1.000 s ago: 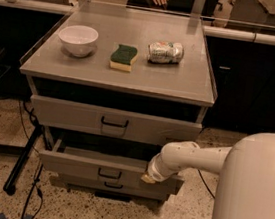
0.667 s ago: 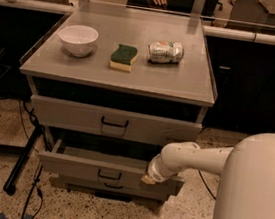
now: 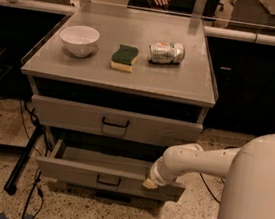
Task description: Open middle drawer
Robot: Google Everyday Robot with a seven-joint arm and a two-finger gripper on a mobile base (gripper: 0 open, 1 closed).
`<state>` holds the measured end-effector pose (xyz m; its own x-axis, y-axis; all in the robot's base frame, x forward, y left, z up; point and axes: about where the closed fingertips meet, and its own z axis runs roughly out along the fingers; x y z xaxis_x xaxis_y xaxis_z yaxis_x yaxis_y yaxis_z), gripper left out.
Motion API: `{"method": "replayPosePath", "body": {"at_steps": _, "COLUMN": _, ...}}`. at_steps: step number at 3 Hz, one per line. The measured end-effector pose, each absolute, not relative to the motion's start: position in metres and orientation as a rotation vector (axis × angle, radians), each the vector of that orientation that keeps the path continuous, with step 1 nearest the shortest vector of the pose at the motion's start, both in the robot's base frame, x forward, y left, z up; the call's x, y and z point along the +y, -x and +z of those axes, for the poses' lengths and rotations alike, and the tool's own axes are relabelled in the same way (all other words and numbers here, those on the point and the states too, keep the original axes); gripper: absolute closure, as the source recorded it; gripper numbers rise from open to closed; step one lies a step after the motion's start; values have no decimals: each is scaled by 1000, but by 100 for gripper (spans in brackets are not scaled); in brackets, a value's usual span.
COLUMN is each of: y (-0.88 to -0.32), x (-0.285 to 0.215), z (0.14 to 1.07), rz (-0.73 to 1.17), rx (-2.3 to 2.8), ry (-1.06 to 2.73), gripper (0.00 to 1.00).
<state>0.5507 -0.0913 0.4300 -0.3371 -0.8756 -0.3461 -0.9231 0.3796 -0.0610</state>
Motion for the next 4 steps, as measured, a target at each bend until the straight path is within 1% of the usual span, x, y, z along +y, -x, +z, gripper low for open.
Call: {"method": "replayPosePath", "body": {"at_steps": 4, "y": -529, "x": -104, "z": 436, "rz": 205, "rx": 2372, "ry": 1558, "gripper": 100}}
